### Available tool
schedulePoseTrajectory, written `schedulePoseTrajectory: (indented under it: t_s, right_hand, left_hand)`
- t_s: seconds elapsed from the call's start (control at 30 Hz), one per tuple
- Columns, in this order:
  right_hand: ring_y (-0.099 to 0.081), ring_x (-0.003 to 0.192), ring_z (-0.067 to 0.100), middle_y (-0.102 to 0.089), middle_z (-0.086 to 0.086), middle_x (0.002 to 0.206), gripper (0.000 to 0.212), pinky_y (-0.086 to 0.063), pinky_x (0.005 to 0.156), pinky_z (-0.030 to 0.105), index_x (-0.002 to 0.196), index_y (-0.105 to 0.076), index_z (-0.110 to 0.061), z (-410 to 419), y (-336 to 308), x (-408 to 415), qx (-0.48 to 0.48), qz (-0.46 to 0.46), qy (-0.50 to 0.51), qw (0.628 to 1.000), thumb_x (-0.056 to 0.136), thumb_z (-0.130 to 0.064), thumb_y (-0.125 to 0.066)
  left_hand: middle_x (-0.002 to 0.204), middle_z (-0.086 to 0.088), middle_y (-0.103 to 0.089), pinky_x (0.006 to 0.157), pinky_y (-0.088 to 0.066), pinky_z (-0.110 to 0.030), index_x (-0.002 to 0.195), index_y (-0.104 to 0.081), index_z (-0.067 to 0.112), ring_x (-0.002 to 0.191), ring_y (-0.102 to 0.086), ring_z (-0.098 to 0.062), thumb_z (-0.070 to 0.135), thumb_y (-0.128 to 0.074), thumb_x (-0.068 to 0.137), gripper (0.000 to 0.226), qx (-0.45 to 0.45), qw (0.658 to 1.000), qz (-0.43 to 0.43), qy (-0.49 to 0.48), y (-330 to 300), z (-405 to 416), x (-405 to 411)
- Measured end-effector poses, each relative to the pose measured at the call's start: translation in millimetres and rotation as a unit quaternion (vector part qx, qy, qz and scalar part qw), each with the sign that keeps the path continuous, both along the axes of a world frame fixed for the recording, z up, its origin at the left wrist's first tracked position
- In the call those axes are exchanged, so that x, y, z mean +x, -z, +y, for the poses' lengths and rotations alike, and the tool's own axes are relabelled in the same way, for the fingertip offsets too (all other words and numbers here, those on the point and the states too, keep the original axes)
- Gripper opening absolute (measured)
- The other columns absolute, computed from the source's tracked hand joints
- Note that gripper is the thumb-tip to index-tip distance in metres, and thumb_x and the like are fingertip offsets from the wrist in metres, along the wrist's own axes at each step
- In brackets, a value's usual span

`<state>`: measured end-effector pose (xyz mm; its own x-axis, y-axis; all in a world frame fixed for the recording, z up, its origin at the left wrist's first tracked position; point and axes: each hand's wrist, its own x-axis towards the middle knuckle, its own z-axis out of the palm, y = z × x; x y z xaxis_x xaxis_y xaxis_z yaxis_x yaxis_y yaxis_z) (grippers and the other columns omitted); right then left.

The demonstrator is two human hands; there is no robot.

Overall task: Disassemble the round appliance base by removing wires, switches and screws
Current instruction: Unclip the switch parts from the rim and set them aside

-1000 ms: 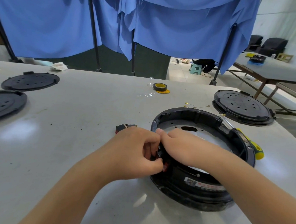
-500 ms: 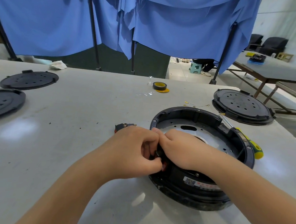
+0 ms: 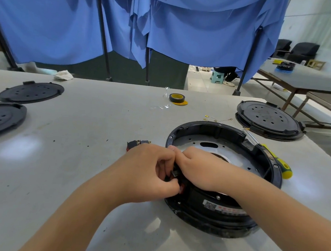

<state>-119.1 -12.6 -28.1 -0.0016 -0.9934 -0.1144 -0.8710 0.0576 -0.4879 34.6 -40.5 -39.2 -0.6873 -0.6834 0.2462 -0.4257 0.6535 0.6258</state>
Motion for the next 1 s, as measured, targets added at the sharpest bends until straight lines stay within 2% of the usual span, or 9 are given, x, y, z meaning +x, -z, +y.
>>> schedulePoseTrajectory:
  t_s: [0.17, 0.27, 0.3, 0.47, 0.57, 0.7, 0.87, 0.93, 1.0]
  right_hand:
    - [-0.036, 0.034, 0.008, -0.037, -0.003, 0.041, 0.058, -0.033, 0.040, 0.017, 0.053, -0.033, -0.017, 0.7, 0.7, 0.7, -0.015, -0.004, 0.004, 1.000, 0.101, -0.046, -0.022]
    - [-0.040, 0.033, 0.002, -0.038, -0.007, 0.030, 0.061, -0.036, 0.047, 0.008, 0.050, -0.033, -0.015, -0.2, 2.5, -0.5, -0.015, -0.017, 0.012, 1.000, 0.100, -0.049, -0.024]
    - [-0.040, 0.032, 0.002, -0.037, -0.009, 0.028, 0.061, -0.035, 0.047, 0.007, 0.050, -0.033, -0.015, -0.5, 3.3, -0.7, -0.013, -0.022, 0.014, 1.000, 0.100, -0.049, -0.024]
    - [-0.038, 0.031, 0.003, -0.036, -0.011, 0.029, 0.061, -0.033, 0.043, 0.010, 0.050, -0.031, -0.017, 0.5, 1.9, -1.4, 0.003, -0.033, 0.008, 0.999, 0.099, -0.051, -0.023]
    - [-0.036, 0.030, 0.004, -0.036, -0.010, 0.029, 0.062, -0.029, 0.038, 0.019, 0.049, -0.031, -0.017, 1.2, 1.3, -0.4, 0.010, -0.022, 0.003, 1.000, 0.099, -0.053, -0.022]
    - [-0.037, 0.030, 0.004, -0.037, -0.010, 0.029, 0.063, -0.024, 0.046, 0.028, 0.049, -0.032, -0.016, 0.7, 1.4, 0.6, 0.018, -0.013, 0.000, 1.000, 0.098, -0.053, -0.022]
    - [-0.040, 0.043, 0.008, -0.041, -0.003, 0.045, 0.062, -0.025, 0.047, 0.027, 0.051, -0.037, -0.016, 2.7, 0.5, 3.2, -0.001, 0.005, 0.015, 1.000, 0.099, -0.051, -0.022]
    - [-0.041, 0.045, 0.008, -0.043, -0.003, 0.048, 0.062, -0.025, 0.047, 0.027, 0.051, -0.039, -0.016, 3.0, 0.6, 3.4, -0.007, 0.010, 0.020, 1.000, 0.099, -0.051, -0.022]
    - [-0.042, 0.044, 0.007, -0.043, -0.002, 0.047, 0.063, -0.025, 0.047, 0.027, 0.050, -0.039, -0.015, 3.1, 1.9, 2.7, -0.013, 0.015, 0.025, 1.000, 0.098, -0.052, -0.023]
  left_hand:
    - [0.053, 0.004, -0.060, 0.056, -0.050, -0.032, 0.058, -0.053, 0.019, 0.053, -0.058, -0.010, 0.032, -0.064, 0.060, 0.017, 0.024, 1.000, -0.002, -0.004, -0.6, -0.6, -0.5]
    - [0.053, 0.006, -0.061, 0.047, -0.035, -0.012, 0.059, -0.059, 0.020, 0.048, -0.049, -0.003, 0.035, -0.069, 0.061, 0.019, 0.027, 0.999, -0.015, -0.013, -1.6, -1.8, 1.8]
    - [0.052, 0.008, -0.060, 0.046, -0.032, -0.009, 0.058, -0.059, 0.021, 0.046, -0.047, -0.003, 0.036, -0.071, 0.061, 0.019, 0.023, 0.999, -0.024, -0.014, -1.9, -1.9, 3.0]
    - [0.050, 0.008, -0.059, 0.046, -0.030, -0.010, 0.052, -0.055, 0.023, 0.044, -0.046, -0.003, 0.030, -0.072, 0.065, 0.023, 0.015, 0.999, -0.035, -0.007, -0.5, -0.8, 2.6]
    - [0.049, 0.006, -0.056, 0.047, -0.032, -0.012, 0.050, -0.050, 0.022, 0.045, -0.046, -0.004, 0.028, -0.069, 0.064, 0.025, 0.012, 1.000, -0.028, -0.001, 1.4, -0.8, 1.4]
    - [0.047, 0.006, -0.051, 0.047, -0.035, -0.016, 0.051, -0.047, 0.020, 0.046, -0.045, -0.005, 0.027, -0.068, 0.063, 0.026, 0.023, 1.000, -0.020, 0.005, 3.6, -2.0, 0.9]
    - [0.046, 0.007, -0.050, 0.048, -0.037, -0.021, 0.052, -0.047, 0.017, 0.047, -0.046, -0.005, 0.026, -0.069, 0.064, 0.026, 0.030, 0.999, -0.019, 0.011, 3.2, -1.9, 1.1]
    - [0.047, 0.008, -0.050, 0.050, -0.039, -0.024, 0.052, -0.048, 0.018, 0.048, -0.047, -0.006, 0.025, -0.069, 0.064, 0.026, 0.027, 0.999, -0.021, 0.011, 2.4, -1.9, 1.0]
    - [0.046, 0.008, -0.049, 0.048, -0.036, -0.021, 0.051, -0.047, 0.017, 0.047, -0.045, -0.005, 0.025, -0.070, 0.065, 0.028, 0.021, 0.999, -0.022, 0.010, 2.1, -1.8, 0.8]
